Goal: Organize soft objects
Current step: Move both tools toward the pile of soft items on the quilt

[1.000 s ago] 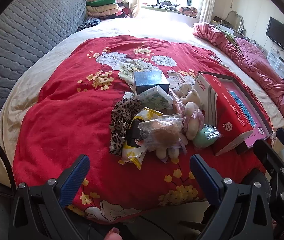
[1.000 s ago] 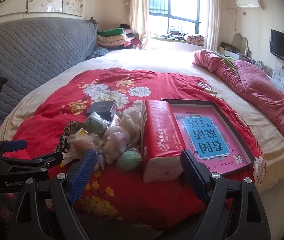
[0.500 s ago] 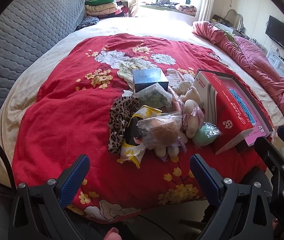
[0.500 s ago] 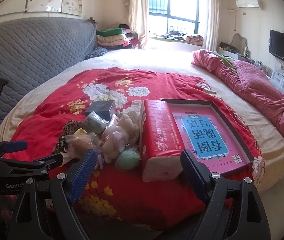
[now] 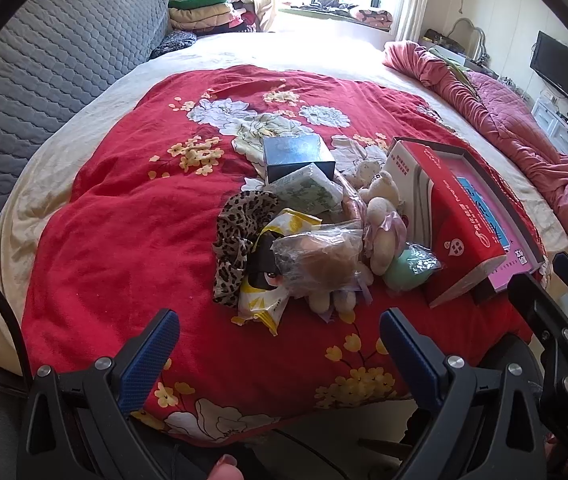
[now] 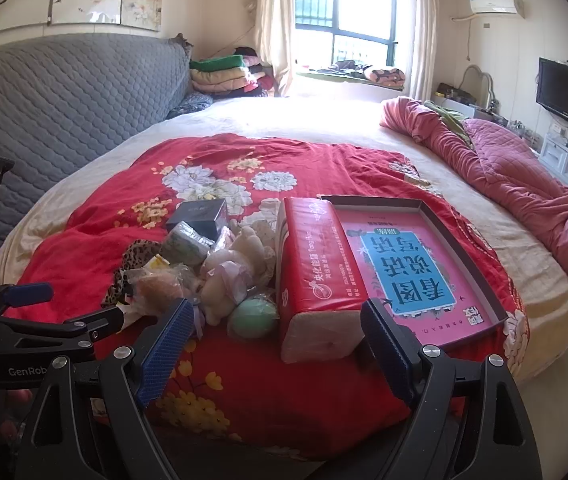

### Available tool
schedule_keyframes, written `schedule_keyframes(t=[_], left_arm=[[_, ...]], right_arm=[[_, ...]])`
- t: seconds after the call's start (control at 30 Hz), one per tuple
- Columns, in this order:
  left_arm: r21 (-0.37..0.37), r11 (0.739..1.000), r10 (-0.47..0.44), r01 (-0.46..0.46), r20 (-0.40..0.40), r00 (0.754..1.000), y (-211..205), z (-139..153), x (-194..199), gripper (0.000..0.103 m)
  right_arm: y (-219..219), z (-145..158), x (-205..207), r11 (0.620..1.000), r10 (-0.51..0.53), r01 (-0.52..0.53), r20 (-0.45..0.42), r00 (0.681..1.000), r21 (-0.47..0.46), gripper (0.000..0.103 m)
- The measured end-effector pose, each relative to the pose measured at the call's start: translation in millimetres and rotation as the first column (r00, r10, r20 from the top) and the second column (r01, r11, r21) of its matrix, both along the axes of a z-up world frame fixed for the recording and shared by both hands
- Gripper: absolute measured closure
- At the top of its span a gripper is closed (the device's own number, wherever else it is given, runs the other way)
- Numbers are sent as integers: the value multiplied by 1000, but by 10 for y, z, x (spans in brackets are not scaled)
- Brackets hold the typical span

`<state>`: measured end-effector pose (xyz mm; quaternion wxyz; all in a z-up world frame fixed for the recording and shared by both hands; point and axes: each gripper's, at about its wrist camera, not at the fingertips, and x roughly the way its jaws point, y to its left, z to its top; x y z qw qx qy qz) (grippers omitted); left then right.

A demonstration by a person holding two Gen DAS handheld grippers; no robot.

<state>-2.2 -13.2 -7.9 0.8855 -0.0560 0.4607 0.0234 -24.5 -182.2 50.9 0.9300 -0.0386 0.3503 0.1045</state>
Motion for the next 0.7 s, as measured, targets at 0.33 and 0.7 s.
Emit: schedule_keyframes(t=[0.33,0.7], left_arm=[[-4,1000,-6,6,-3,1000,-15,-2,3,2],[-29,999,-27,27,-2,1000,-35,-39,35,2]], right_arm=[[-13,-8,-2,1000,-4,4,-5,1000,1,17],[-47,-42,19,1000,-18,18,-17,1000,3,17]])
